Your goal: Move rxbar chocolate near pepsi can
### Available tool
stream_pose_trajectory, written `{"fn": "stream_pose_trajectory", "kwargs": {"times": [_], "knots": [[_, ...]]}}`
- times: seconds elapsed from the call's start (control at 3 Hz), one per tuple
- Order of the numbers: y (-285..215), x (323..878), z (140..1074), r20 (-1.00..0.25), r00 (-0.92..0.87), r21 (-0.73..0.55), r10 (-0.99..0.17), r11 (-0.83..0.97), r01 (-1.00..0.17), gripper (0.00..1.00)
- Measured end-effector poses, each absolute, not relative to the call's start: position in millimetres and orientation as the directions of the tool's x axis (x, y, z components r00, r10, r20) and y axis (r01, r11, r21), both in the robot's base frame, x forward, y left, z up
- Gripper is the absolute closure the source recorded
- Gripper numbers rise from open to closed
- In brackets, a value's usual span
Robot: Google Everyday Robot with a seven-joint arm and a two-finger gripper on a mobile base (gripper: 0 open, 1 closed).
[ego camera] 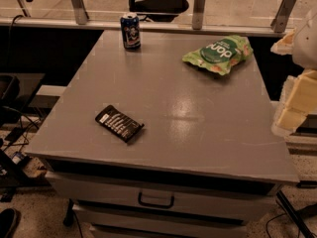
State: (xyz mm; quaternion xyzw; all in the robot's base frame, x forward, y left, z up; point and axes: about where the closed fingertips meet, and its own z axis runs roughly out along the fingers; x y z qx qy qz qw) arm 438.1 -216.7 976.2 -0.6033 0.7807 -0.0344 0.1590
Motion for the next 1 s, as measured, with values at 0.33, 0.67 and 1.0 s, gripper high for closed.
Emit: {"fn": "stream_pose_trajectory", "kwargs": {"times": [0.33,0.67,1.0], "knots": [[-216.3,438.2,976.8,-0.207,-0.221,-0.247,-0.953,0.269,-0.931,0.00],[-202.7,438.6,975.4,-0.216,-0.197,-0.244,-0.956,0.248,-0.938,0.00],[-166.5,440.6,965.2,-0.224,-0.156,-0.231,-0.962,0.208,-0.950,0.00]]}}
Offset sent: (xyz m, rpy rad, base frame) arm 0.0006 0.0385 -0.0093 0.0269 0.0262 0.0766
